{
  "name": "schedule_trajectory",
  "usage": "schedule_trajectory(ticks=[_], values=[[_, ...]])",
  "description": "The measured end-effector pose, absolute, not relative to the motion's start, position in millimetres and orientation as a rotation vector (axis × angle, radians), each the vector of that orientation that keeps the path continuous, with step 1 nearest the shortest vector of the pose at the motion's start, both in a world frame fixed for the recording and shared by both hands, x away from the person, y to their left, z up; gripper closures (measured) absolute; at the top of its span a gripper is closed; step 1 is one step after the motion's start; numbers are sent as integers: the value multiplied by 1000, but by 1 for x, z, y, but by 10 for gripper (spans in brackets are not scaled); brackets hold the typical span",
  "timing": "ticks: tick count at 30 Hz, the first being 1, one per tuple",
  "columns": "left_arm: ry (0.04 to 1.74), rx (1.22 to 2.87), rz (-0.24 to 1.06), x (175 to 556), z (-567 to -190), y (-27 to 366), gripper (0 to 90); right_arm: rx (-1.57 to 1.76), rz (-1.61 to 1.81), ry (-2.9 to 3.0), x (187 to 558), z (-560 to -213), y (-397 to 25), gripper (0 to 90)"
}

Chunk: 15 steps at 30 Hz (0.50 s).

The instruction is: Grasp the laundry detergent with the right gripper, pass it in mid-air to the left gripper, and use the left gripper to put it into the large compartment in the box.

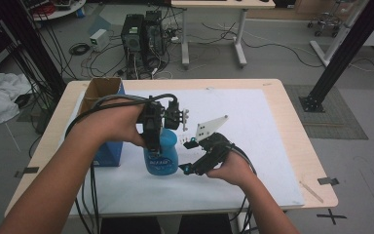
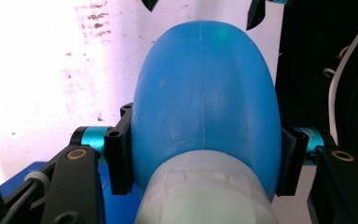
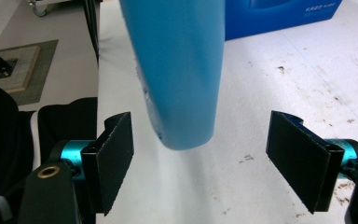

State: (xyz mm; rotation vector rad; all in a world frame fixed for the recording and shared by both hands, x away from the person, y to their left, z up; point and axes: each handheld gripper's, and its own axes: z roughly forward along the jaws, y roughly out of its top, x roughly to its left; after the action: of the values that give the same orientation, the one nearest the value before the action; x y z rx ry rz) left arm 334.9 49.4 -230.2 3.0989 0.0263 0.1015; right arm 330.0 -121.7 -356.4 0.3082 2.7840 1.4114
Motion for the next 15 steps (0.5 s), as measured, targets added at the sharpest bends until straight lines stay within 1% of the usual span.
schedule_trajectory(ticks=[9,10,11,15], values=[[110,3082,84,341,-224,60,384,324,1410,2785,332,-353,-124,211],[134,3080,79,342,-221,62,384,323,1408,2781,332,-353,-125,178],[152,3075,76,343,-220,63,384,331,1403,2775,332,-353,-125,167],[228,3060,63,346,-212,70,384,326,1380,2781,332,-351,-126,166]])
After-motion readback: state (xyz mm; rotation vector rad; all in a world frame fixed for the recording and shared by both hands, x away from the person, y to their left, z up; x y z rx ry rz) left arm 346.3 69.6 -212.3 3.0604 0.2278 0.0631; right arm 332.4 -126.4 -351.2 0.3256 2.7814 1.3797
